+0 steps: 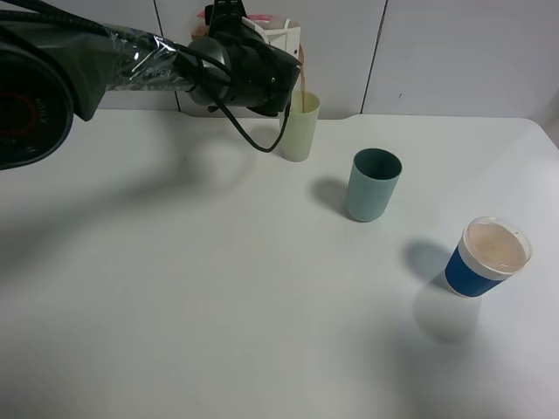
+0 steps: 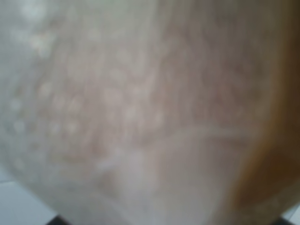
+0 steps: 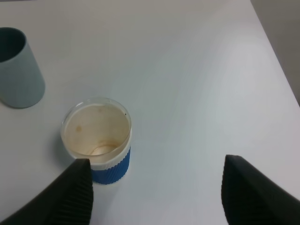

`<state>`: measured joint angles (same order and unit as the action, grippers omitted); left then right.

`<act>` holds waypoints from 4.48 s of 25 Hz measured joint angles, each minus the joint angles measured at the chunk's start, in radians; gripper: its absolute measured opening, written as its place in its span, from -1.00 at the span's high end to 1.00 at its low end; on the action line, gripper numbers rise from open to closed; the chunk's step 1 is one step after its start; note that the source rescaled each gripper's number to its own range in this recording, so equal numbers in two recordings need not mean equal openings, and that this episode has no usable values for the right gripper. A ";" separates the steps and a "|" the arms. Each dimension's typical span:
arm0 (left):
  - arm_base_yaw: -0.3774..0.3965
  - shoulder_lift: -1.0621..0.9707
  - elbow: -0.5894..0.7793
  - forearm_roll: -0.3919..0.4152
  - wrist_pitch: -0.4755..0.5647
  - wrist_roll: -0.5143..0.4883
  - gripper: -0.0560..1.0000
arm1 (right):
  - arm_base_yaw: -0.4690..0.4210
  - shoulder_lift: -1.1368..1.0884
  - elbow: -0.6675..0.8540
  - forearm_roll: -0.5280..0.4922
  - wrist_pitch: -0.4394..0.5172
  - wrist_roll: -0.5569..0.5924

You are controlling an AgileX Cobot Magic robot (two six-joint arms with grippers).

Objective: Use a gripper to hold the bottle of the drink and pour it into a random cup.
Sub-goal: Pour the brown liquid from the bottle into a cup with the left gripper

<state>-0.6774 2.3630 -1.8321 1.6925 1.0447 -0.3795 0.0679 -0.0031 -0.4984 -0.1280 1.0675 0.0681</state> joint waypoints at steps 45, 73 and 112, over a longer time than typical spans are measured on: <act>0.000 0.000 0.000 0.030 0.026 0.038 0.89 | 0.000 0.000 0.000 0.000 0.000 0.001; 0.000 0.000 0.000 0.031 0.033 0.059 0.89 | 0.000 0.000 0.000 -0.001 0.000 0.001; 0.000 0.000 0.000 0.035 0.018 0.288 0.89 | 0.000 0.000 0.000 -0.007 0.000 0.018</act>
<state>-0.6774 2.3630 -1.8321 1.7279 1.0631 -0.0913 0.0679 -0.0031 -0.4984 -0.1348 1.0675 0.0859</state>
